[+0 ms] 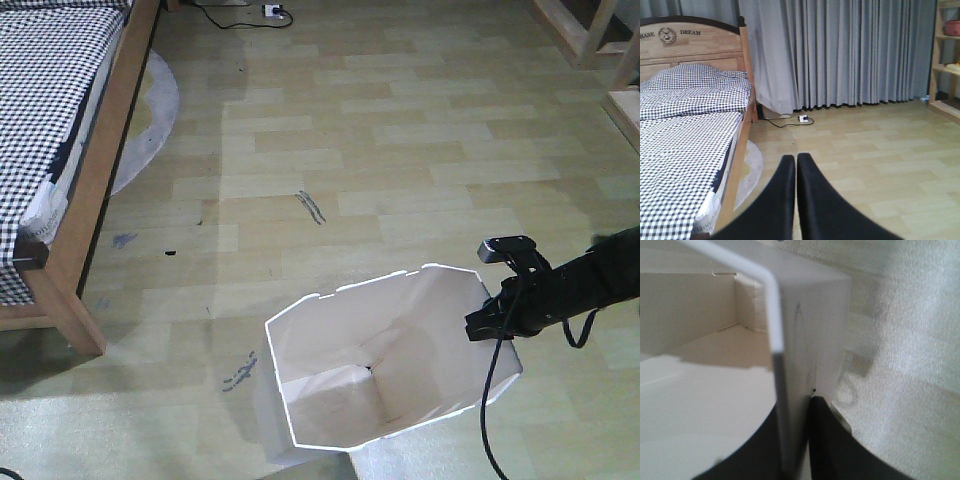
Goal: Move trash bin to bedside with robot
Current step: 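Hold the bin in the right gripper while the base turns toward the bed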
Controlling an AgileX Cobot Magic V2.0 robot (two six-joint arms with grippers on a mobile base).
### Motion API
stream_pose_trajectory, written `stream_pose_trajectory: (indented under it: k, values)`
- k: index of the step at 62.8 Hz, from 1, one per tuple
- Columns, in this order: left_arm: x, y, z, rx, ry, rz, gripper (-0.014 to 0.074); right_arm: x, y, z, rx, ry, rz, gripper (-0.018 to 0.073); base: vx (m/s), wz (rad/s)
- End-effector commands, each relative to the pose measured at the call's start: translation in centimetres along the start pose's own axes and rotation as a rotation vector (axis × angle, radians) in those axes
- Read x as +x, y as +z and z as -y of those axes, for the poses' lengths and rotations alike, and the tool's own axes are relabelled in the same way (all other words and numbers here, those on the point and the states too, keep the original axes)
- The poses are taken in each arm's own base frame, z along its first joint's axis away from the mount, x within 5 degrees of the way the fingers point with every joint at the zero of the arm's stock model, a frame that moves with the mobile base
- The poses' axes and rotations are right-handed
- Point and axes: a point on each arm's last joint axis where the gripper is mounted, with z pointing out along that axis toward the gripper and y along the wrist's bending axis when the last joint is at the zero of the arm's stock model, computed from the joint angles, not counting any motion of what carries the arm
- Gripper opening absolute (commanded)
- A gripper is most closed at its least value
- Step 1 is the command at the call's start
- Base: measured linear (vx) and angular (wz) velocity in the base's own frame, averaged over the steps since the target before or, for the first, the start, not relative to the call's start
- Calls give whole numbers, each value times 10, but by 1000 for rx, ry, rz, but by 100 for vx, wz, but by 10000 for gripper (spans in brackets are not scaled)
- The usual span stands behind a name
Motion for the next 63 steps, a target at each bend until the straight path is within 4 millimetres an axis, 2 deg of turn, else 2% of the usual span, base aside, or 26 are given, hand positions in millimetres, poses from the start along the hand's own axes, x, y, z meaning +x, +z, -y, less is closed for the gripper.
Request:
stream_pose_trajectory:
  k: [1, 63]
  values:
    - [-4, -1, 0, 7, -23, 77, -6, -18, -22, -20, -152, 30, 95, -5, 30, 12]
    - [-4, -1, 0, 7, -23, 77, -6, -18, -23, -21, -156, 30, 94, -5, 30, 5]
